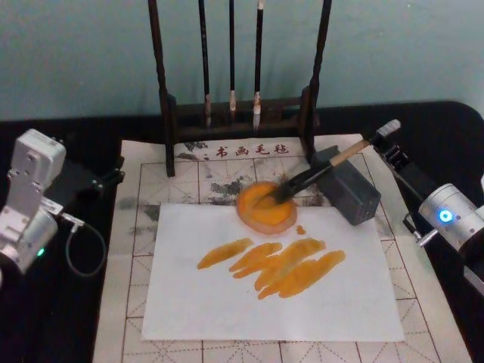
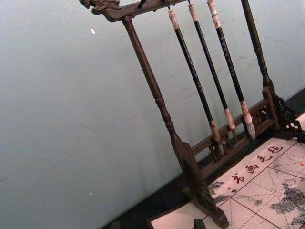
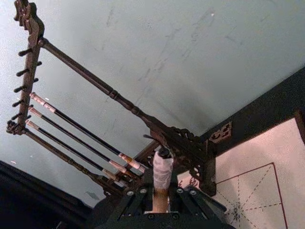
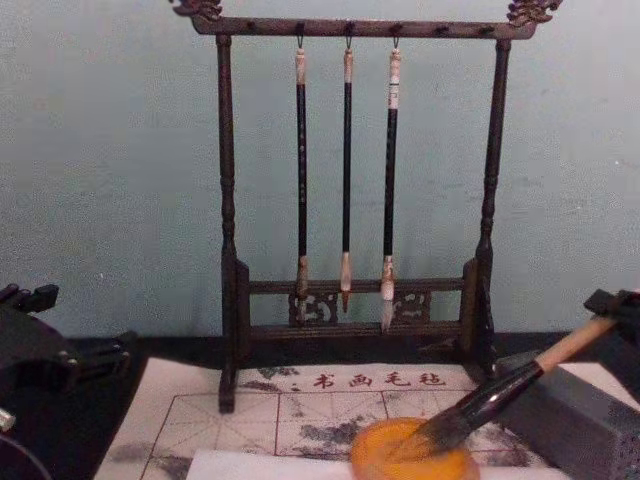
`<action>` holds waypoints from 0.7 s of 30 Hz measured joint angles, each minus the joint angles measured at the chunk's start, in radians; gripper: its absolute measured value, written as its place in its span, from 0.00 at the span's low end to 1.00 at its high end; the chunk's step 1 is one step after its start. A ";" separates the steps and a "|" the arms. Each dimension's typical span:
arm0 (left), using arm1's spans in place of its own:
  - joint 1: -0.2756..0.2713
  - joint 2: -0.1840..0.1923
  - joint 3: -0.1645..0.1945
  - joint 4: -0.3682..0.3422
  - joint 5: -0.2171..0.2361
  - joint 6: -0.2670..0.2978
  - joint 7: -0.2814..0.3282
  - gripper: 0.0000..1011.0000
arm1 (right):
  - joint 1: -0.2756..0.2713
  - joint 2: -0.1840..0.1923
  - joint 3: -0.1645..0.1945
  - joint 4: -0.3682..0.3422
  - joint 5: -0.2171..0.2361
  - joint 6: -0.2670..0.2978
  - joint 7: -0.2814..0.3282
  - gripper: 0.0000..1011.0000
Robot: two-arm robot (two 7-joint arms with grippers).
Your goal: Pick up the brush from the inkstone, write on the paper, then place the brush back to its original position.
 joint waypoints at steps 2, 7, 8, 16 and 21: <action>0.000 0.000 0.000 0.000 0.000 0.000 0.000 0.99 | 0.000 0.000 0.000 0.000 0.000 0.000 0.000 0.25; 0.000 0.000 0.000 0.000 0.000 0.000 0.000 0.99 | 0.000 0.000 0.000 0.000 0.000 -0.001 0.000 0.40; 0.000 0.000 0.000 0.000 0.000 0.000 0.000 0.99 | 0.000 0.000 0.000 0.000 0.000 -0.001 0.000 0.44; 0.000 0.000 0.000 0.000 0.000 0.000 0.000 0.99 | 0.000 0.000 0.000 0.000 0.000 -0.001 0.000 0.68; 0.000 0.000 0.000 0.000 0.000 0.000 0.000 0.99 | 0.000 0.000 0.000 0.000 0.001 -0.001 0.000 0.81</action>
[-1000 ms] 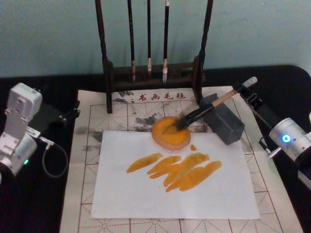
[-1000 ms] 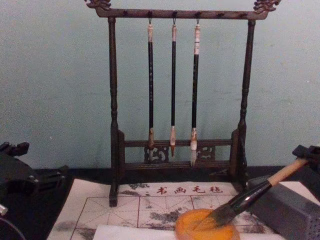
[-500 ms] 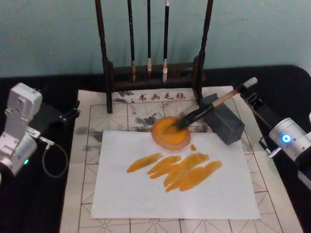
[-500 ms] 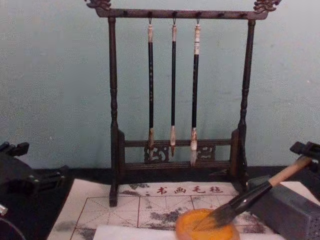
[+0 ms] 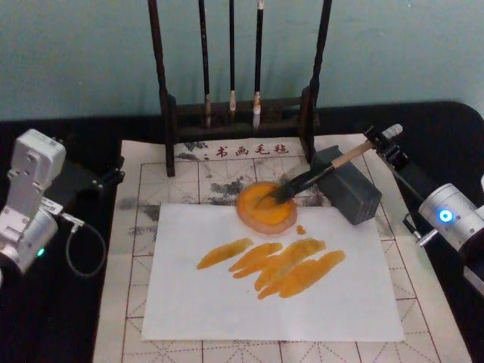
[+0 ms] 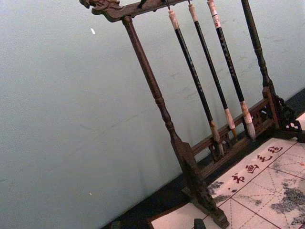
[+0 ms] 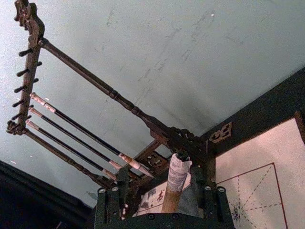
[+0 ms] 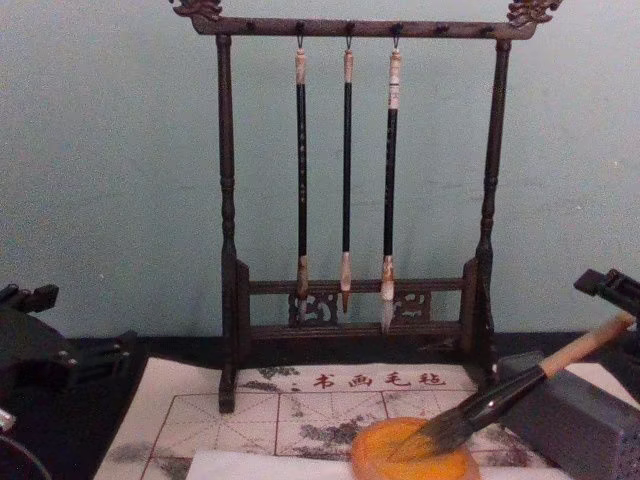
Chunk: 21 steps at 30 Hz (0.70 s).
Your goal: Pick up the brush from the inkstone, write on the paper, then place the brush back to its original position.
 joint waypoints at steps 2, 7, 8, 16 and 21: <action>0.000 0.000 0.000 0.000 0.000 0.000 0.000 0.99 | 0.000 0.000 0.000 0.000 0.000 0.000 0.000 0.88; 0.000 0.000 0.000 0.000 0.000 0.000 0.000 0.99 | 0.000 0.000 0.000 0.000 0.000 0.000 0.000 0.99; 0.000 0.000 0.000 0.000 0.000 0.000 0.000 0.99 | 0.000 0.000 0.000 0.000 0.000 0.000 0.000 0.99; 0.000 0.000 0.000 0.000 0.000 0.000 0.000 0.99 | 0.000 0.000 0.000 0.000 0.000 0.000 0.000 0.99; 0.000 0.000 0.000 0.000 0.000 0.000 0.000 0.99 | -0.024 0.018 0.006 -0.049 -0.032 -0.030 -0.028 0.99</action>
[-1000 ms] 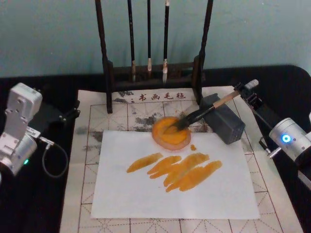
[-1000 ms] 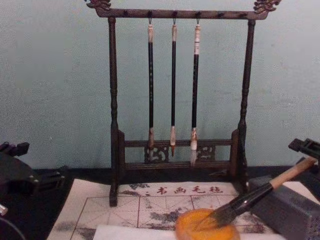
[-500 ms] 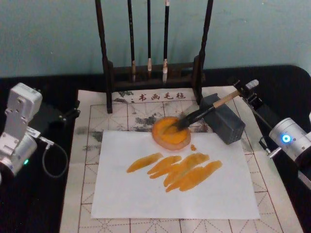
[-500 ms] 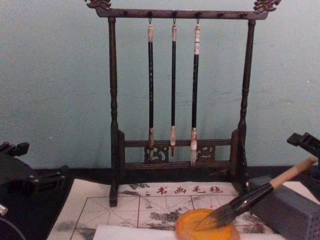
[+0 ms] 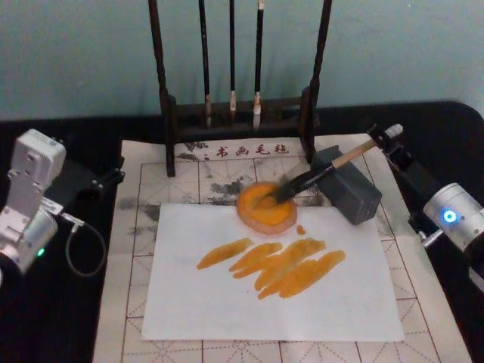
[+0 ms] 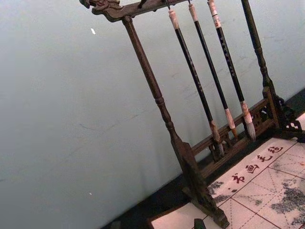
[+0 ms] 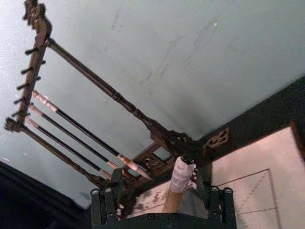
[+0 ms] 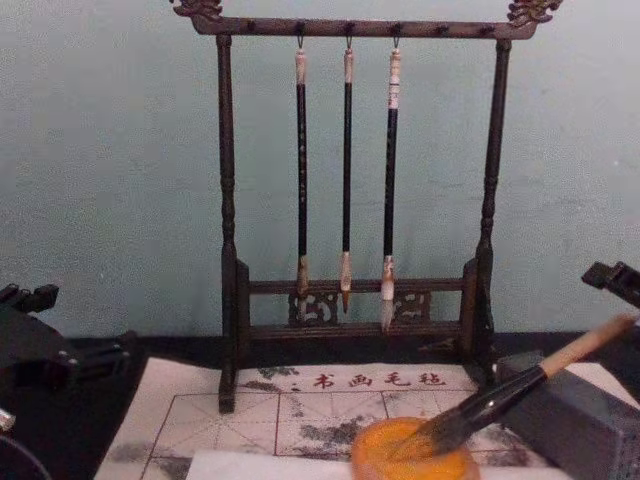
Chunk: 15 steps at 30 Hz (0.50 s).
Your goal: Pick up the brush from the inkstone, write on the paper, then place the brush back to its original position.
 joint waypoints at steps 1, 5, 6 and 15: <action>0.000 0.000 0.000 0.000 0.000 0.000 0.000 0.99 | -0.007 0.006 -0.001 -0.013 -0.012 -0.009 -0.009 0.99; 0.000 0.000 0.000 0.000 0.000 0.000 0.000 0.99 | -0.050 0.050 -0.014 -0.098 -0.130 -0.075 -0.083 0.99; 0.000 0.000 0.000 0.000 0.000 0.000 0.000 0.99 | -0.056 0.057 -0.016 -0.110 -0.146 -0.083 -0.093 0.99; 0.000 0.000 0.000 0.000 0.000 0.000 0.000 0.99 | -0.146 0.143 -0.019 -0.244 -0.303 -0.139 -0.190 0.99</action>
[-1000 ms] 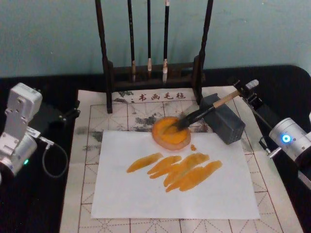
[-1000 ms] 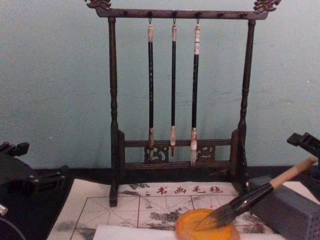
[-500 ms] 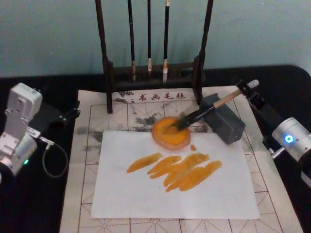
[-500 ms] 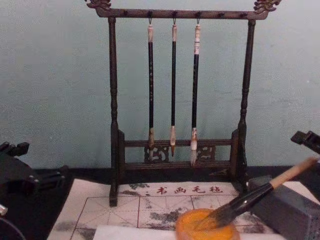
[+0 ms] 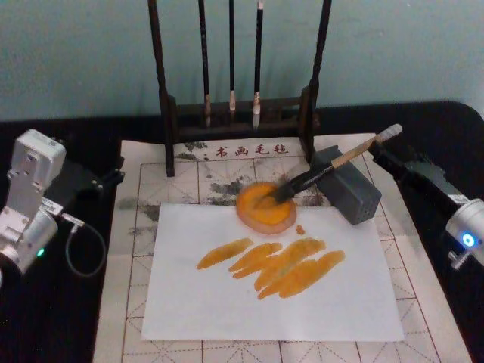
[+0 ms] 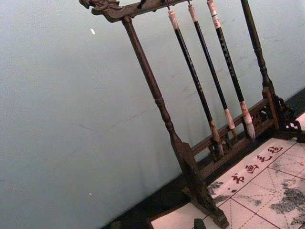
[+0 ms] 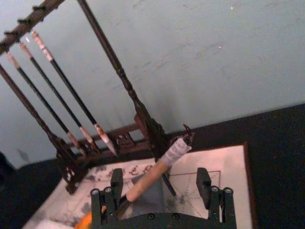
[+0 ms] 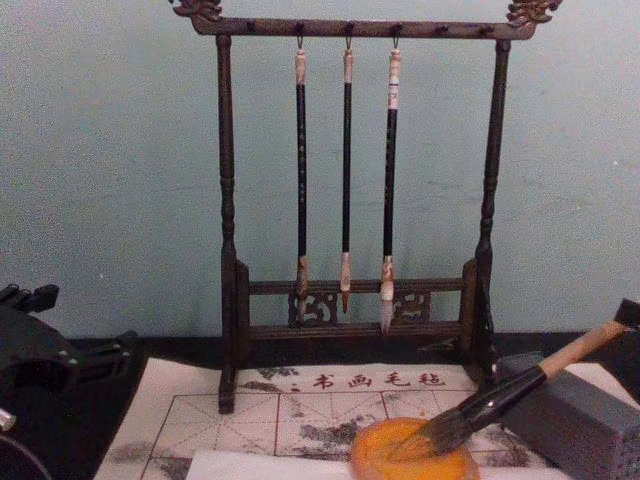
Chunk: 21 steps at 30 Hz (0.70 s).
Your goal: Pick up the brush from the inkstone, write on the paper, then place the brush back to its original position.
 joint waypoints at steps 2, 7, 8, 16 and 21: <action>0.000 0.000 0.000 0.000 0.000 0.000 0.000 0.99 | -0.010 0.009 0.001 -0.013 -0.019 -0.003 -0.010 0.99; 0.000 0.000 0.000 0.000 0.000 0.000 0.000 0.99 | -0.041 0.044 -0.003 -0.048 -0.089 -0.004 -0.043 0.99; 0.000 0.000 0.000 0.000 0.000 0.000 0.000 0.99 | -0.043 0.047 -0.004 -0.051 -0.098 -0.004 -0.048 0.99; 0.000 0.000 0.000 0.000 0.000 0.000 0.000 0.99 | -0.063 0.055 0.003 -0.064 -0.139 0.011 -0.068 0.99; 0.000 0.000 0.000 0.000 0.000 0.000 0.000 0.99 | -0.071 0.047 0.016 -0.067 -0.141 0.013 -0.073 0.99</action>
